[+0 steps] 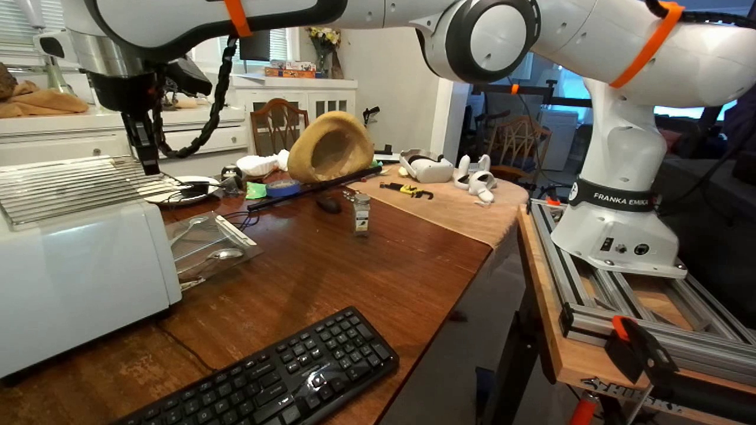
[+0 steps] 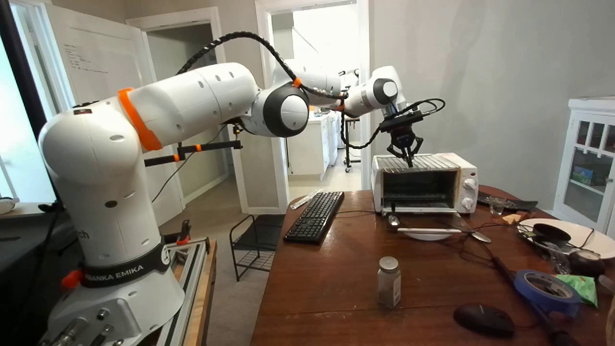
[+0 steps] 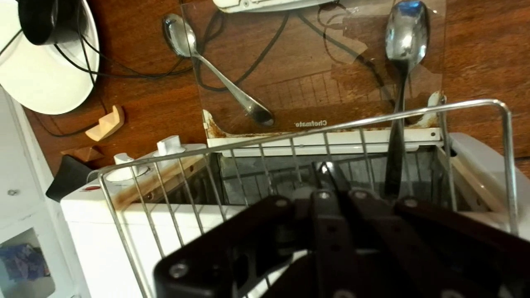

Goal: Put the rack on top of the microwave then move the spoon to the right

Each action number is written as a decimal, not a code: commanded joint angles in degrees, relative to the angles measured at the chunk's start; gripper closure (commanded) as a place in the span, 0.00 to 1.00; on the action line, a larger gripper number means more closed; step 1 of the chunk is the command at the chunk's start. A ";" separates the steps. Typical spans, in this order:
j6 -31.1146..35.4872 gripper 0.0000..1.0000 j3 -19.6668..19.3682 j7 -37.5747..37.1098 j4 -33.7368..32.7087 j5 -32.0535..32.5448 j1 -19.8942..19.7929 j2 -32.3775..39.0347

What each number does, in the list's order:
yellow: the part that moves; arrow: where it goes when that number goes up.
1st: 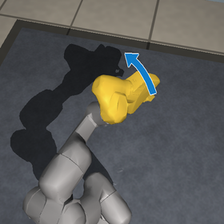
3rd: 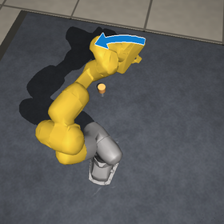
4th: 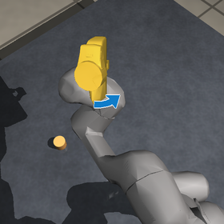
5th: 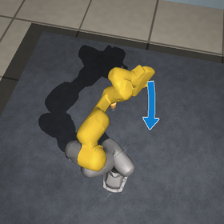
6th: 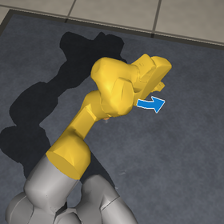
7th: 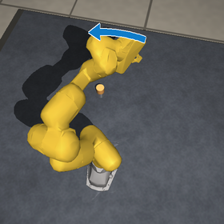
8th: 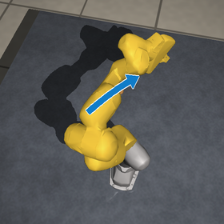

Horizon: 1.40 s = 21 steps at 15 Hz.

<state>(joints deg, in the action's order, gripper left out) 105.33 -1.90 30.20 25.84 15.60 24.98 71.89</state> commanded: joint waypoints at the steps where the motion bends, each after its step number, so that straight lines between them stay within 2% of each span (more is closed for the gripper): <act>1: 1.08 0.74 -0.16 -1.12 1.16 0.15 -0.05 -1.44; 3: 0.90 0.56 -0.15 -1.43 1.23 0.06 -0.21 -2.01; 4: 0.35 0.52 -0.11 -1.30 1.34 -0.09 -0.65 -2.54; 8: -1.41 0.49 0.61 -0.35 1.53 -1.81 -5.29 -5.30; 9: -2.17 0.44 0.63 -0.51 1.63 -2.29 -6.87 -6.21; 10: -3.28 0.38 0.69 -0.44 1.93 -2.67 -8.19 -7.06; 11: -4.92 0.21 3.23 5.44 2.77 -5.04 -10.72 -8.36; 12: -6.47 0.12 4.29 7.26 2.98 -6.75 -12.88 -9.03; 13: -7.53 0.07 5.59 10.26 1.87 -8.62 -15.09 -8.85; 15: -9.18 0.00 7.87 16.01 1.36 -12.05 -19.18 -9.14; 18: -11.07 0.00 10.68 23.67 0.73 -16.86 -24.71 -6.63; 21: -14.49 0.00 12.69 29.28 -2.00 -20.68 -27.57 -1.10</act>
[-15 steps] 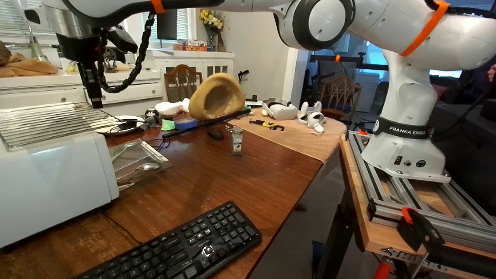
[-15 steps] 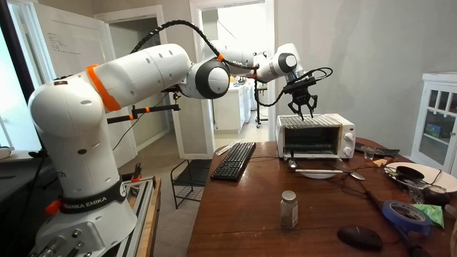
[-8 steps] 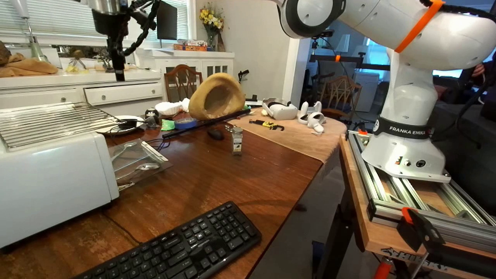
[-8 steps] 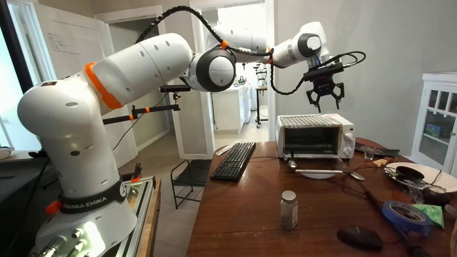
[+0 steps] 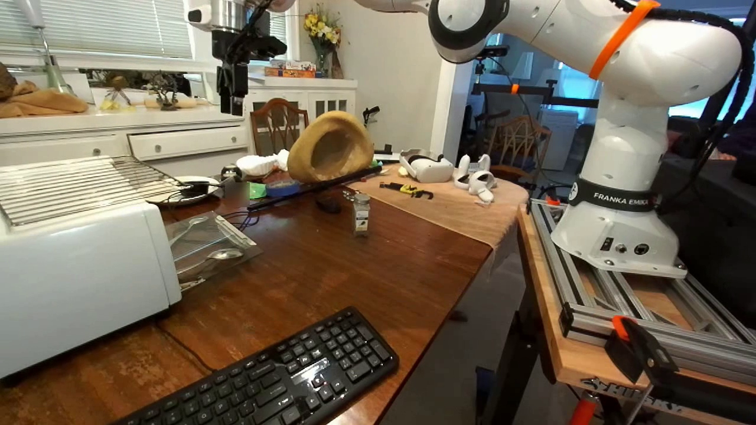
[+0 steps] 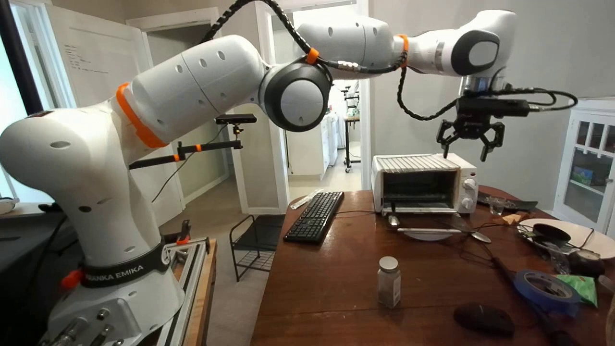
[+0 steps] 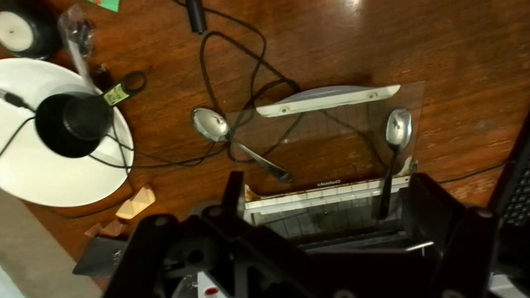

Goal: Put the rack on top of the microwave then move the spoon to the right

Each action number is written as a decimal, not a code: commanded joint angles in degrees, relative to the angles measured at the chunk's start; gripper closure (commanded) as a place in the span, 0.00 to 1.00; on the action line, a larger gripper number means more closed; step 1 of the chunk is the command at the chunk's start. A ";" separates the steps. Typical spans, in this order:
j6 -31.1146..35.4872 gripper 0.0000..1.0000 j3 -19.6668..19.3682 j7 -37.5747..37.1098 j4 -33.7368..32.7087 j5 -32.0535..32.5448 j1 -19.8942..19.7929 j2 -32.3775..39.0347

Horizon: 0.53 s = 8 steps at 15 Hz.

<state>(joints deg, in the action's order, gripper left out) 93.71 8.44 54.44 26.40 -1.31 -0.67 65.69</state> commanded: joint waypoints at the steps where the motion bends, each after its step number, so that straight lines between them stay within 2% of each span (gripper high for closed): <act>1: -4.03 0.00 2.92 6.73 -2.57 -4.73 -2.28 6.48; 4: -8.94 0.00 4.24 9.54 -2.34 -6.72 -1.30 10.07; 5: -7.33 0.00 2.63 7.62 -4.34 -5.65 -1.62 9.74; 6: -6.19 0.00 2.69 7.92 -1.47 -5.73 -1.58 9.15; 8: -5.52 0.00 2.53 7.93 -0.93 -5.71 -1.49 8.75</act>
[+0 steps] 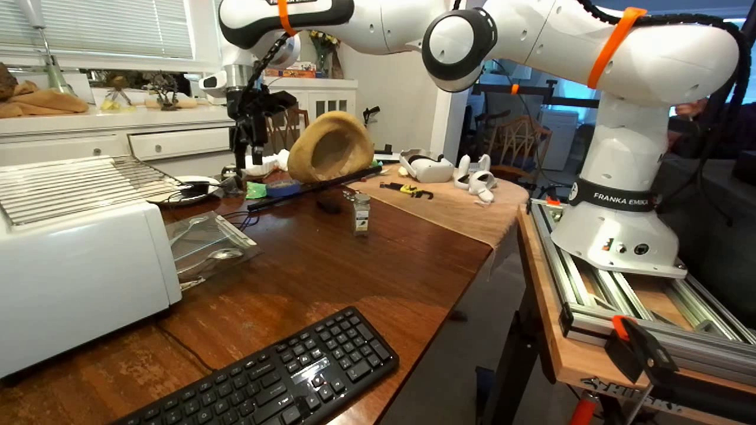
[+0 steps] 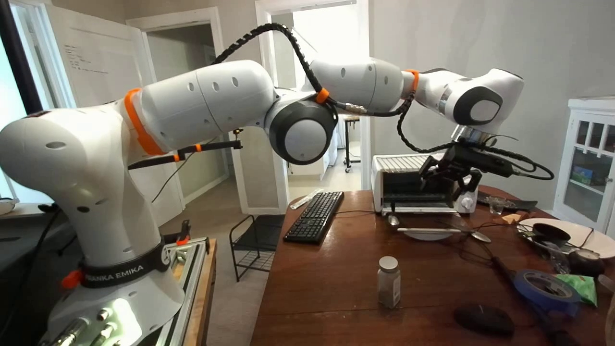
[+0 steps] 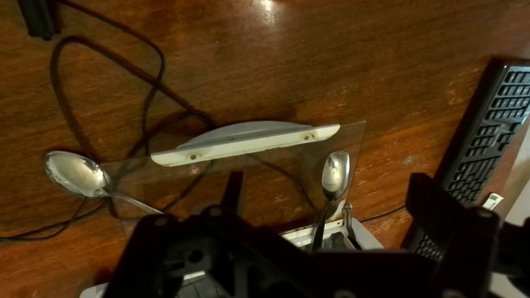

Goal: Put the rack on top of the microwave then move the spoon to the right

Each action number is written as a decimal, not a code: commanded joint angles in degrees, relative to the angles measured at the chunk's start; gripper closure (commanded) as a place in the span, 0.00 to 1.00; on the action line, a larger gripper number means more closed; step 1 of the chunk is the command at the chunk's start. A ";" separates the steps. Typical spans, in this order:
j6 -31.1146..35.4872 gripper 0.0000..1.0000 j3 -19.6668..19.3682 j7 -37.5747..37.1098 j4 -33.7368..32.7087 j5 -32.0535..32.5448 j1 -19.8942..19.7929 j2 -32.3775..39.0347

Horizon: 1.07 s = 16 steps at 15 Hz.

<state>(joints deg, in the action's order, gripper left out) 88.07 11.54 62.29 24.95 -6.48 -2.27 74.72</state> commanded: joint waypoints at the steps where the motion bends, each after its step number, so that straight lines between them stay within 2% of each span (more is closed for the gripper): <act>1: 0.13 0.00 -0.58 0.09 0.03 -0.56 0.01 -0.39; 8: 2.13 0.00 -0.39 0.84 1.73 0.00 4.09 2.33; 9: 1.49 0.00 -0.48 0.52 -1.66 0.16 5.31 4.83; 10: 2.13 0.00 -0.31 0.34 -1.96 -0.02 5.94 5.65; 16: 12.13 0.00 0.14 -1.88 -0.88 -0.31 9.50 8.33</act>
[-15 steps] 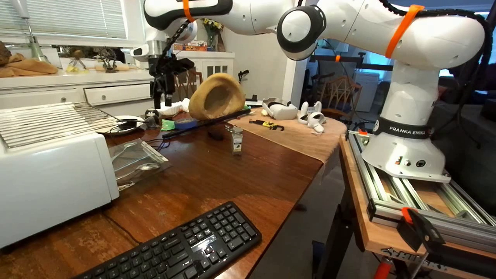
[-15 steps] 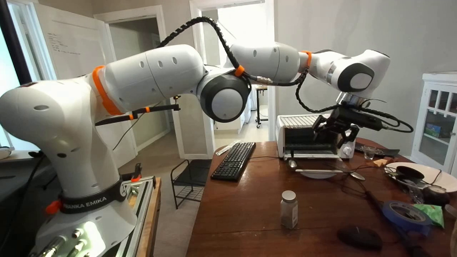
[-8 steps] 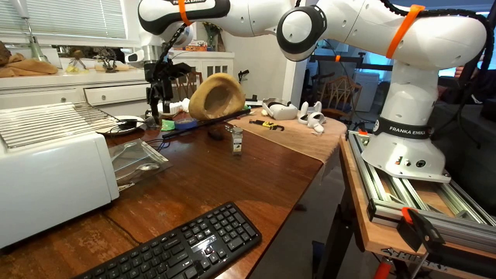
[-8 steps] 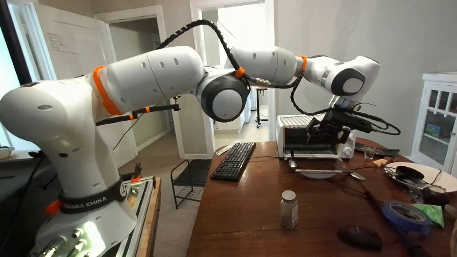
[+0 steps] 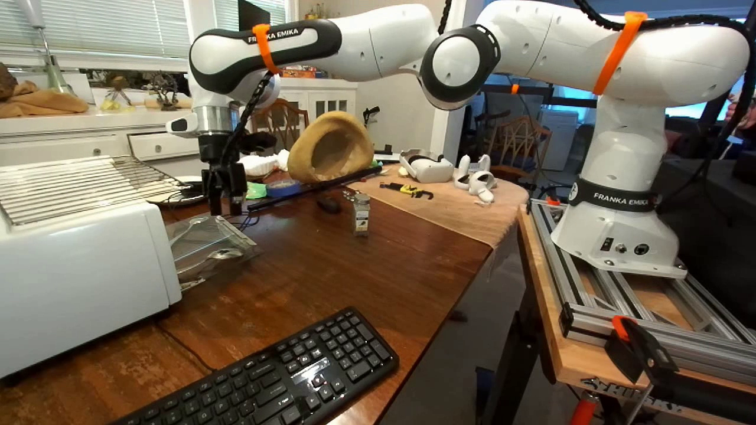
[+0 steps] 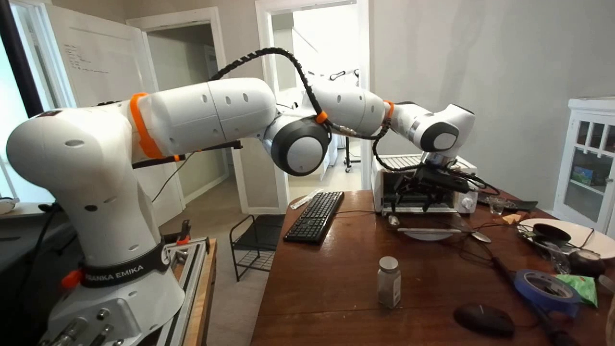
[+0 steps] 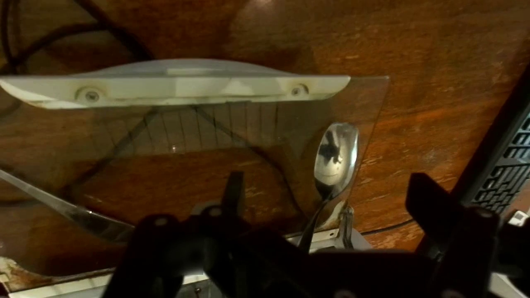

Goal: Put the rack on top of the microwave then move the spoon to the right

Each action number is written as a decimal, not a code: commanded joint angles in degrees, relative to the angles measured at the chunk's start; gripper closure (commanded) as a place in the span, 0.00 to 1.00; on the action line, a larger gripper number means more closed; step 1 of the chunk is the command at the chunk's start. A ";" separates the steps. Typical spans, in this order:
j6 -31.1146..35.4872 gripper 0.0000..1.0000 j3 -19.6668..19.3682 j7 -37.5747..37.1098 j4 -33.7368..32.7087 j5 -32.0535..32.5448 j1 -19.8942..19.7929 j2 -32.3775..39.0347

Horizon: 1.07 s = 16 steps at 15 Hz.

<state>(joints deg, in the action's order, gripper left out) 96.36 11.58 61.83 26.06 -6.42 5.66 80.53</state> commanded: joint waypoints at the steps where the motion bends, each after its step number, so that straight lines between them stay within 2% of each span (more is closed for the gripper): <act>1: 5.14 0.00 0.13 -1.88 -1.86 -0.35 2.18 2.94; 6: 8.25 0.00 1.49 -4.44 -1.53 -1.01 4.65 4.72; 8: 9.17 0.07 1.38 -5.95 -1.49 -0.74 5.37 5.26; 10: 9.58 0.10 1.31 -7.07 -1.39 -0.56 5.80 5.63; 11: 9.70 0.16 1.28 -7.62 -1.42 -0.52 5.87 5.83; 12: 9.75 0.12 1.32 -8.05 -1.42 -0.54 5.89 5.93; 14: 11.21 0.21 0.91 -8.63 1.16 -0.64 5.76 4.52; 16: 11.72 0.35 0.66 -9.44 0.98 -0.47 5.87 4.52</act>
<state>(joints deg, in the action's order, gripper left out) 106.28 12.77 54.09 26.28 -6.51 11.25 85.05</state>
